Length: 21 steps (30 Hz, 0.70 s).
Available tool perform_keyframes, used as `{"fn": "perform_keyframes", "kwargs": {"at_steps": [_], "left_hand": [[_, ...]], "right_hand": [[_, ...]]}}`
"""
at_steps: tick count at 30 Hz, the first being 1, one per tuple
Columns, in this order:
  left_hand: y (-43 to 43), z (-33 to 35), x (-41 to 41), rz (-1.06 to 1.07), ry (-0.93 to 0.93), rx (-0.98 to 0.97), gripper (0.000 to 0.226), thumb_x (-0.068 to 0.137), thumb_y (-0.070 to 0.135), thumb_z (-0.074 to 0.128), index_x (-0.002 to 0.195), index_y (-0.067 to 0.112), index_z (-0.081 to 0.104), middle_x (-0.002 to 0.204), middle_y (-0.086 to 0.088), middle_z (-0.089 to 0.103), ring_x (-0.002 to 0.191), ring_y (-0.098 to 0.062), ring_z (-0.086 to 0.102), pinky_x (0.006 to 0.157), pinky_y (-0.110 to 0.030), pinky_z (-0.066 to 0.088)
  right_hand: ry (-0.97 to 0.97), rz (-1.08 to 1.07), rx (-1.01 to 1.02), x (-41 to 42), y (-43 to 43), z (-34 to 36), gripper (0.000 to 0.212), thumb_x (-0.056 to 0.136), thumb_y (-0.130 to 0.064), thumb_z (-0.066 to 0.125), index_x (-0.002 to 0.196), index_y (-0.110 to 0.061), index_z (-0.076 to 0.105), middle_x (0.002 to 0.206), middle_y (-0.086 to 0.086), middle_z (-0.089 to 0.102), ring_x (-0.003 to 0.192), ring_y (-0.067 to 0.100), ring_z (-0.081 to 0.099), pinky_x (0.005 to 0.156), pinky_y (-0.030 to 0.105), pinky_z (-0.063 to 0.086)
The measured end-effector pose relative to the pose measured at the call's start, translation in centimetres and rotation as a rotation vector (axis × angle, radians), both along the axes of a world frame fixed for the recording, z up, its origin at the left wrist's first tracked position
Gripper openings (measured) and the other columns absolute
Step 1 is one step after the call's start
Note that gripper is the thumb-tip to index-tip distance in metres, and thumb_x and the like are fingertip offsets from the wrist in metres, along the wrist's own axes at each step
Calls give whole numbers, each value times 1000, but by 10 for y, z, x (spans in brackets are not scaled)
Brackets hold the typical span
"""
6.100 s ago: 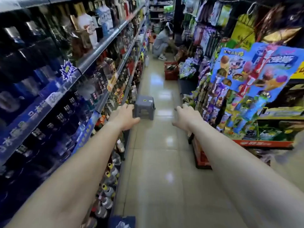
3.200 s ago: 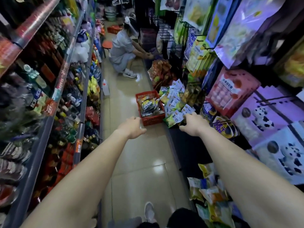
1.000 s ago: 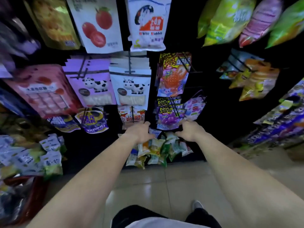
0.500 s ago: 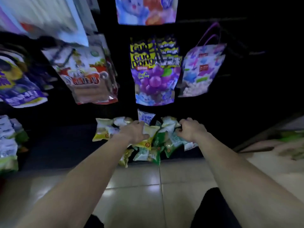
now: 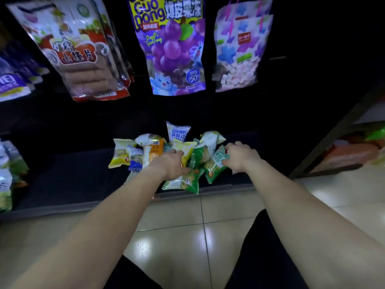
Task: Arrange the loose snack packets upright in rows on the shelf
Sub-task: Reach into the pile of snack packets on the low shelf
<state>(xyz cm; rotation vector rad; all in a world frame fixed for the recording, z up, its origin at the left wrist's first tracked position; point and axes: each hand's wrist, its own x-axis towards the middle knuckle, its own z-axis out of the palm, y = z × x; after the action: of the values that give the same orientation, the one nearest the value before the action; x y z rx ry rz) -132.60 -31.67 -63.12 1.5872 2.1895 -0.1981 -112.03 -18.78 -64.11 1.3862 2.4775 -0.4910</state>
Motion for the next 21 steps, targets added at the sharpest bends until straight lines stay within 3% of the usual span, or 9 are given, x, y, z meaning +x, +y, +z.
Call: {"fn": "perform_keyframes", "kwargs": {"at_steps": [6,10,13,21], "left_hand": [[15,27,41,-32,27,68,79,91,60,49,153,19,21,159,-10,21,141,-31,29,106,-43,34],[21,14,63,-52,-4,68,80,91,59,50,153,18,20,161,-9,18,144,-29,24,111,-42,30],[44,4,67,-126,36,67,77,92,58,50,152,18,23,158,-10,22,140,-32,31,107,-44,36],[163,-77,65,-287,72,97,75,90,57,51,150,20,25,153,-8,30,133,-31,39,100,-43,42]], "right_hand": [[111,-89,46,70,-3,15,64,86,-50,61,141,-23,44,134,10,46,122,32,47,95,45,44],[54,-185,15,113,4,8,70,88,-53,60,145,-19,39,143,11,41,127,33,44,99,47,42],[33,-208,27,124,18,0,74,87,-55,61,148,-20,36,144,11,40,127,33,43,99,47,42],[-37,-132,11,111,108,-78,77,89,-52,62,151,-21,30,153,11,31,131,31,40,101,47,42]]}}
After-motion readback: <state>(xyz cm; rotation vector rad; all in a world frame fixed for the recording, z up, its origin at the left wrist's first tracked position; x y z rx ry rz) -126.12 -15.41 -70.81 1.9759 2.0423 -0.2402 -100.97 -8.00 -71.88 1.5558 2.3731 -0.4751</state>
